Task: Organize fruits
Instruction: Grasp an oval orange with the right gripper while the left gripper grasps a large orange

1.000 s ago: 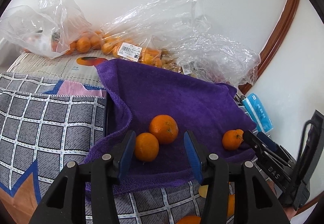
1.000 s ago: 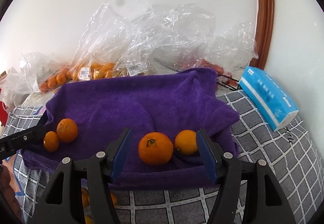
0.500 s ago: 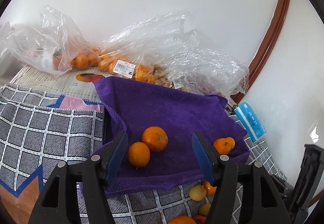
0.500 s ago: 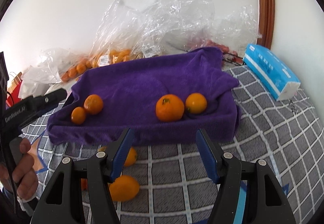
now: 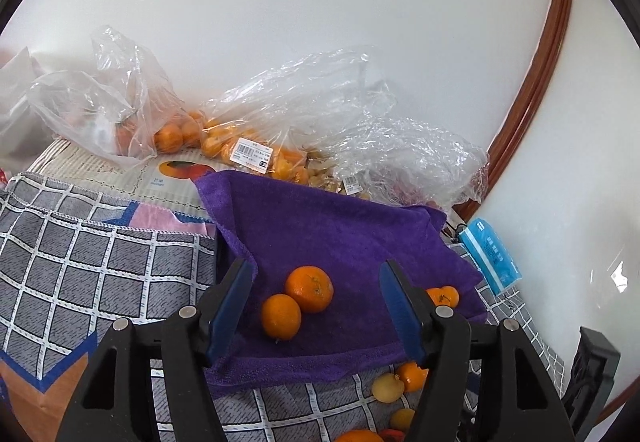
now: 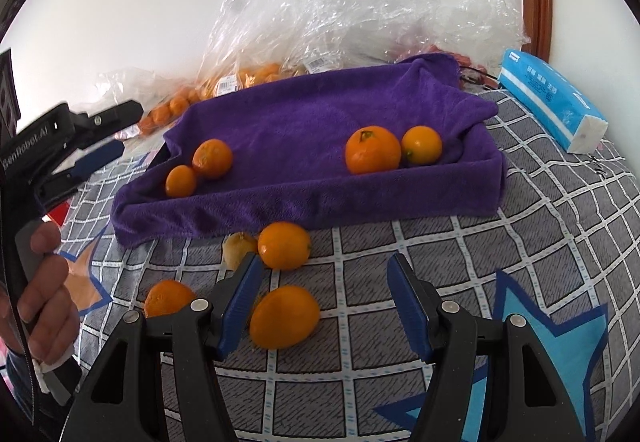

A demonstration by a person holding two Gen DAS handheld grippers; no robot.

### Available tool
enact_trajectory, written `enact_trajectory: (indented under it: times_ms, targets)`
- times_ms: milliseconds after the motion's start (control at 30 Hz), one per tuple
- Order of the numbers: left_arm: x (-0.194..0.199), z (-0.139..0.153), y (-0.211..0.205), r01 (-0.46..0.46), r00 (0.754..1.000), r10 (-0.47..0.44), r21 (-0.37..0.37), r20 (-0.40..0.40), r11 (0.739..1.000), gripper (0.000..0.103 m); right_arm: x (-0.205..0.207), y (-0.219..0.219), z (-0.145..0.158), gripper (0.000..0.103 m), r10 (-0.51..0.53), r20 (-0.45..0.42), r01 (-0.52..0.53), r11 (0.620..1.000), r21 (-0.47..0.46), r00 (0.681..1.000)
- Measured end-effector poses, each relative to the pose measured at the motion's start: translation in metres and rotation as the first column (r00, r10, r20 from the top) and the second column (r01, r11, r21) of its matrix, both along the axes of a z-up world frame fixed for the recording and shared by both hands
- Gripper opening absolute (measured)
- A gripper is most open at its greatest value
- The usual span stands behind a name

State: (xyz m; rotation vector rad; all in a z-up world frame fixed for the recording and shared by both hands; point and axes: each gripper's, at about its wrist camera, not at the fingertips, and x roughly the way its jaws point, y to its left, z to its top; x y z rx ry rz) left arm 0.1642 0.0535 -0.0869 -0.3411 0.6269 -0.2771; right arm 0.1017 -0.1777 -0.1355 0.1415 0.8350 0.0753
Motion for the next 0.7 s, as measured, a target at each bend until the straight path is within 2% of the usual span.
enact_trajectory:
  times_ms: [167,333,433,467,633,700]
  targets:
    - [0.003,-0.001,0.013,-0.027,1.000,0.026,-0.023,-0.017,0.999,0.064,0.000,0.016,-0.006,0.064,0.018,-0.013,-0.019,0.997,-0.078,1.000]
    - [0.007,-0.005,0.017,-0.046,0.998,0.045,-0.026,-0.034,0.999,0.064,-0.005,0.023,-0.006,0.064,0.027,0.015,-0.025,0.992,-0.120,1.000]
    - [0.008,-0.007,0.017,-0.052,0.998,0.051,-0.019,-0.040,0.998,0.064,-0.005,0.024,-0.004,0.055,0.048,0.006,-0.047,0.991,-0.128,0.999]
    - [0.008,-0.008,0.017,-0.053,0.998,0.052,-0.017,-0.042,0.998,0.064,-0.005,0.024,-0.005,0.049,0.045,-0.002,-0.045,0.990,-0.133,0.999]
    - [0.010,-0.012,0.013,-0.053,0.997,0.054,0.011,-0.051,0.999,0.064,-0.008,0.019,-0.011,0.040,0.086,-0.034,-0.088,0.993,-0.073,0.996]
    - [0.010,-0.013,0.011,-0.047,0.997,0.048,0.021,-0.054,0.999,0.064,-0.006,0.018,-0.018,0.033,0.103,-0.073,-0.107,0.992,-0.064,0.992]
